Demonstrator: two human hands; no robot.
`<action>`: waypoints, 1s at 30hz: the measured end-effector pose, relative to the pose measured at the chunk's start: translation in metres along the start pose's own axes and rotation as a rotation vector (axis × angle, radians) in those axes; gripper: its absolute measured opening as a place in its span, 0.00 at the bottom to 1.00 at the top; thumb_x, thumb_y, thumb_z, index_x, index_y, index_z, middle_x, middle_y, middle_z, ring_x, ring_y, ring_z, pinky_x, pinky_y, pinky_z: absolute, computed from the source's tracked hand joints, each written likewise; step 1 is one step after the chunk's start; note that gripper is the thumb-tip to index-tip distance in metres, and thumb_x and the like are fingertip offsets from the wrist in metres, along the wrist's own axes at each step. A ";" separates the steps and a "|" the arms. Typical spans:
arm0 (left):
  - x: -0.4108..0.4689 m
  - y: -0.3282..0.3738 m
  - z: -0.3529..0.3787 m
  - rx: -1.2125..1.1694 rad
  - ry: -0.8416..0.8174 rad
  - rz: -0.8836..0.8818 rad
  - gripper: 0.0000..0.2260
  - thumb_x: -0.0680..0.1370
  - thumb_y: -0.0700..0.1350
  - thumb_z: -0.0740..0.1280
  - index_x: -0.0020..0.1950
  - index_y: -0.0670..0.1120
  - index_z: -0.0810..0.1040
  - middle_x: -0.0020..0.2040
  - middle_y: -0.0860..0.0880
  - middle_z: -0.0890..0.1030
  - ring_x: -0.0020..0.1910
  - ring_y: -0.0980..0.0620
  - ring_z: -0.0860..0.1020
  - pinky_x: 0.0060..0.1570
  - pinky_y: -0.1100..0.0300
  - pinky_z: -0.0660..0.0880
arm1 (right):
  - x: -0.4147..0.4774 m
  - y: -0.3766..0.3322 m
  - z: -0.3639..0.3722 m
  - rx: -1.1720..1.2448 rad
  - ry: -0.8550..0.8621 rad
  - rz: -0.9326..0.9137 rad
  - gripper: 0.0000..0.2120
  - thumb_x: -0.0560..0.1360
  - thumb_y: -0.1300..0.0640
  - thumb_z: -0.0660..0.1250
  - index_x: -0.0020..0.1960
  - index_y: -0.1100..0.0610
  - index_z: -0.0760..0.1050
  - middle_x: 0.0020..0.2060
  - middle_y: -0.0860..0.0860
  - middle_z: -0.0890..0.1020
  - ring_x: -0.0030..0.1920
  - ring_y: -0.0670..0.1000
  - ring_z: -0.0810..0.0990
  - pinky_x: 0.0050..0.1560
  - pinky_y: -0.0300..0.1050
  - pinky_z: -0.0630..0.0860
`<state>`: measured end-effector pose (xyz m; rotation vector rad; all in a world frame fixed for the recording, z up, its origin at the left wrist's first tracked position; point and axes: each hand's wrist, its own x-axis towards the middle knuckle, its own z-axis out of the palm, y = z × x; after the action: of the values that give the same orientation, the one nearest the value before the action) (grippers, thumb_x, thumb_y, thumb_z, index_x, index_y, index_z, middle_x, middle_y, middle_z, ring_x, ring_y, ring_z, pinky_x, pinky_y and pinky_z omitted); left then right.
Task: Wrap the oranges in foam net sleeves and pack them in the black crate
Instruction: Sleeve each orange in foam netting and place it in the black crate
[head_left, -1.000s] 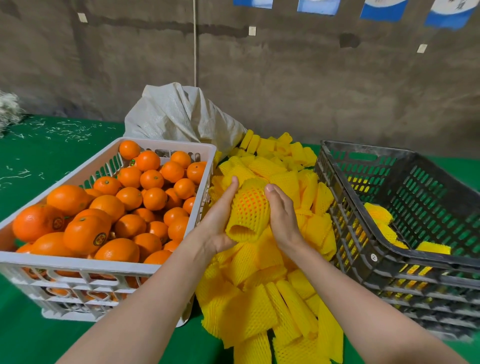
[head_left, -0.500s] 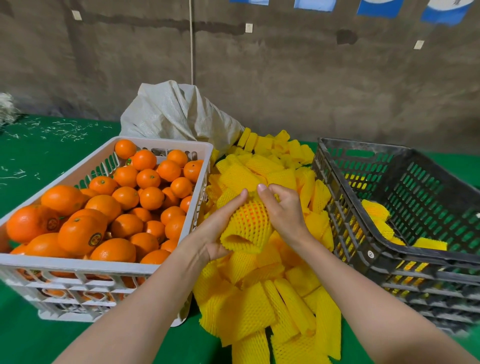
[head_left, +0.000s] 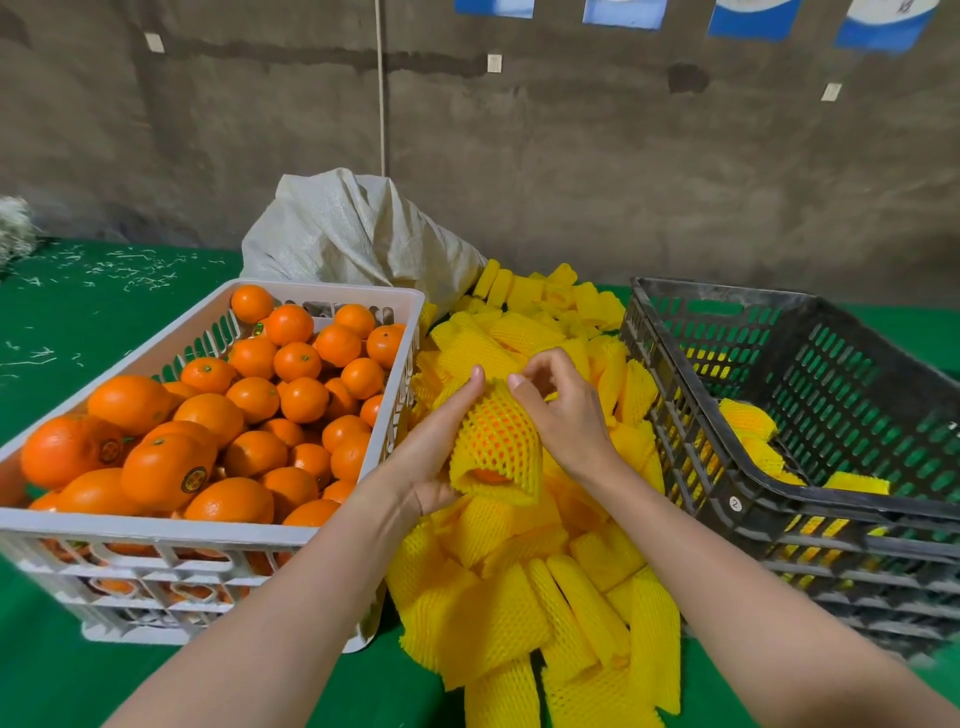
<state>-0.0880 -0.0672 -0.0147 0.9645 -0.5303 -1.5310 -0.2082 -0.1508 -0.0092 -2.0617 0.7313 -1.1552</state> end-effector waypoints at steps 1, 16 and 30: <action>0.002 0.000 0.001 0.042 0.095 0.005 0.28 0.69 0.64 0.64 0.61 0.46 0.78 0.53 0.42 0.83 0.52 0.44 0.82 0.47 0.48 0.80 | -0.003 0.002 0.000 -0.032 -0.005 0.040 0.08 0.75 0.54 0.67 0.47 0.59 0.73 0.41 0.50 0.77 0.41 0.46 0.75 0.40 0.36 0.71; 0.025 -0.017 0.046 0.154 0.484 0.464 0.08 0.80 0.46 0.63 0.50 0.45 0.81 0.53 0.44 0.81 0.57 0.45 0.79 0.60 0.44 0.75 | -0.031 0.008 -0.011 0.363 -0.067 0.364 0.30 0.70 0.59 0.73 0.67 0.47 0.64 0.67 0.51 0.70 0.67 0.50 0.69 0.65 0.53 0.70; 0.052 -0.014 0.117 0.117 0.235 0.199 0.14 0.81 0.52 0.59 0.58 0.44 0.76 0.49 0.44 0.82 0.46 0.48 0.81 0.41 0.54 0.77 | -0.021 0.016 -0.088 0.250 -0.123 0.259 0.36 0.72 0.52 0.71 0.74 0.48 0.55 0.68 0.44 0.67 0.68 0.45 0.66 0.66 0.43 0.66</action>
<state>-0.1894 -0.1359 0.0246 1.1298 -0.5353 -1.2016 -0.2970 -0.1693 0.0032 -1.7549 0.7298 -0.9156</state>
